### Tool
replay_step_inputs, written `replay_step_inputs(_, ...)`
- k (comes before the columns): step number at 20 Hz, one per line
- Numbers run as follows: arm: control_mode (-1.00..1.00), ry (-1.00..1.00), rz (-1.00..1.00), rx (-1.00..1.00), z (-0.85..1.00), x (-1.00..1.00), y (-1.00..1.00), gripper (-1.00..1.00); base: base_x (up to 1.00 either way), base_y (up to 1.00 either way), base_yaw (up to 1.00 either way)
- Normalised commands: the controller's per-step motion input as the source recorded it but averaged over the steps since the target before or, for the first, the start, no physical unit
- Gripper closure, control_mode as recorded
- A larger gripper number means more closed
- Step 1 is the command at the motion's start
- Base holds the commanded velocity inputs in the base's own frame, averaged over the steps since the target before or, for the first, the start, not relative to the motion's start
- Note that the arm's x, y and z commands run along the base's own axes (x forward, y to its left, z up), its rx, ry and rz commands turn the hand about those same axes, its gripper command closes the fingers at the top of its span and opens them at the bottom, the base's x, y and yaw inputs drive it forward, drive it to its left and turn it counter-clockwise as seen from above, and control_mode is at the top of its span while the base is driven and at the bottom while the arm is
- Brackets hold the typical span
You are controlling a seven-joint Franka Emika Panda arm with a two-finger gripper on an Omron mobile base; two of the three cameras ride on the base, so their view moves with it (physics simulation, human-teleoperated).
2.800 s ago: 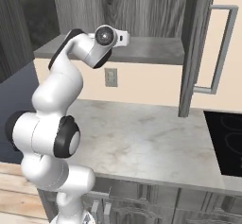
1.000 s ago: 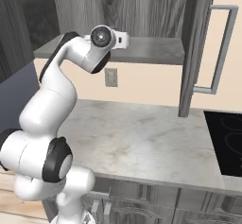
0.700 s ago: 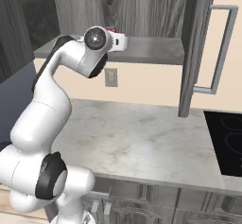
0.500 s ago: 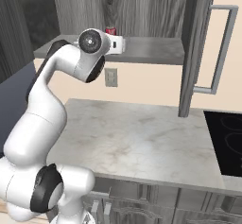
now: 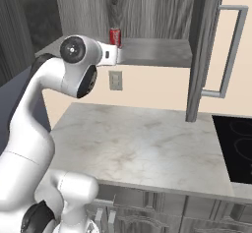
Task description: Pick the can from the counter and place it in the open cabinet.
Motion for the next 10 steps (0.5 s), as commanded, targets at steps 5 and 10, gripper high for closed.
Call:
replay_step_inputs(5,-1.00,0.05,-0.05,0.00,0.00,-0.64,0.10,-1.00,0.00,0.00,0.00)
replay_step_inputs(10,-1.00,0.06,-0.05,0.00,-0.07,-0.61,0.07,-1.00,0.00,0.00,0.00)
